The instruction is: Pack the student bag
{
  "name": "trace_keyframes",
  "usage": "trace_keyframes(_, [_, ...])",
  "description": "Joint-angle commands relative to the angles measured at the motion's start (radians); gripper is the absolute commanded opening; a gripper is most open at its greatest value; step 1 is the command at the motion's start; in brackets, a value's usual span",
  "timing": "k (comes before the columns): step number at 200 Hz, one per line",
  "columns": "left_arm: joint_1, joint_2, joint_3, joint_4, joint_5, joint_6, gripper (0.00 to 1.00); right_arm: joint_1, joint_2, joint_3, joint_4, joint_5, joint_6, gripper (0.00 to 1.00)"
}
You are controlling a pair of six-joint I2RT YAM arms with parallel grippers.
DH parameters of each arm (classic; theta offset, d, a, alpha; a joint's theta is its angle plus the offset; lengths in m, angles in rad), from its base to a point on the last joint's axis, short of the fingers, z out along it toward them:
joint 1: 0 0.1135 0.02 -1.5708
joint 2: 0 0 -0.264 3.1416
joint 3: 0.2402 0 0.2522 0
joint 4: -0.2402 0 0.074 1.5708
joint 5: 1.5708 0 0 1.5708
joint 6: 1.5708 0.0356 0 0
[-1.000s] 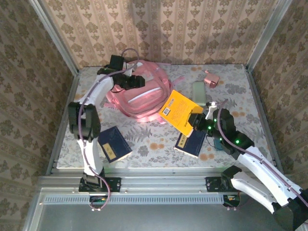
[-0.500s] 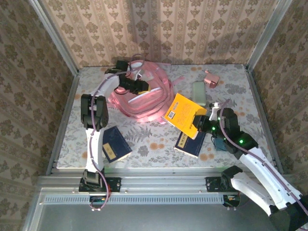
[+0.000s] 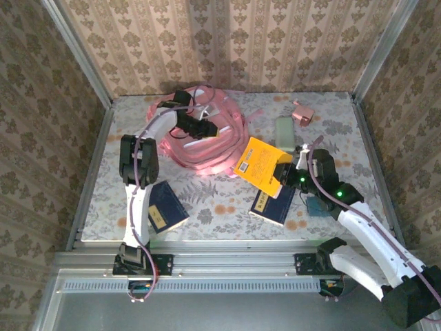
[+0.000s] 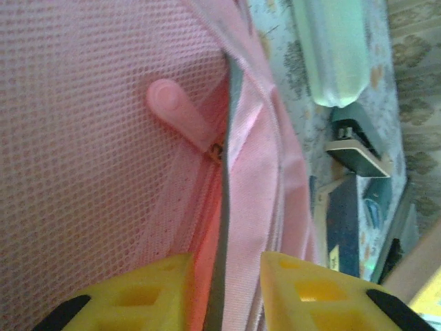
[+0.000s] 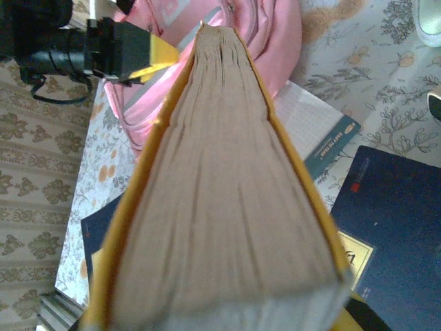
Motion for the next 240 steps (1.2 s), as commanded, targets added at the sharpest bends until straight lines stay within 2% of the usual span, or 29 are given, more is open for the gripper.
trace_keyframes(1, [-0.006, -0.024, 0.023, -0.06, -0.103, 0.049, 0.35, -0.006, -0.026, 0.044, 0.069, -0.032, 0.022, 0.0])
trace_keyframes(14, [-0.006, -0.018, 0.037, -0.073, -0.109, 0.054, 0.34, -0.006, -0.028, 0.037, 0.073, -0.031, 0.03, 0.0])
trace_keyframes(22, [-0.006, -0.01, 0.043, -0.08, -0.104, 0.058, 0.29, -0.005, -0.032, 0.031, 0.077, -0.03, 0.033, 0.0])
trace_keyframes(32, [-0.008, -0.004, 0.048, -0.089, -0.094, 0.063, 0.21, -0.006, -0.035, 0.027, 0.081, -0.03, 0.041, 0.0])
trace_keyframes(51, [-0.014, -0.025, 0.059, -0.098, -0.102, 0.07, 0.0, -0.006, -0.036, 0.038, 0.072, -0.031, 0.036, 0.0])
trace_keyframes(84, [0.028, -0.147, 0.053, -0.031, -0.088, -0.003, 0.0, -0.009, -0.014, 0.081, 0.05, -0.005, 0.036, 0.0])
trace_keyframes(115, [0.102, -0.317, -0.038, 0.139, -0.03, -0.131, 0.0, -0.015, 0.048, 0.124, 0.043, 0.009, 0.055, 0.0])
trace_keyframes(138, [0.122, -0.348, 0.003, 0.145, 0.016, -0.168, 0.0, -0.023, 0.104, 0.143, 0.086, -0.014, 0.093, 0.0])
trace_keyframes(186, [0.113, -0.345, 0.113, 0.105, 0.09, -0.199, 0.0, -0.028, 0.256, 0.2, 0.281, -0.111, 0.224, 0.0])
trace_keyframes(240, [0.014, -0.351, 0.087, 0.104, 0.117, -0.205, 0.0, -0.029, 0.469, 0.288, 0.476, -0.206, 0.387, 0.0])
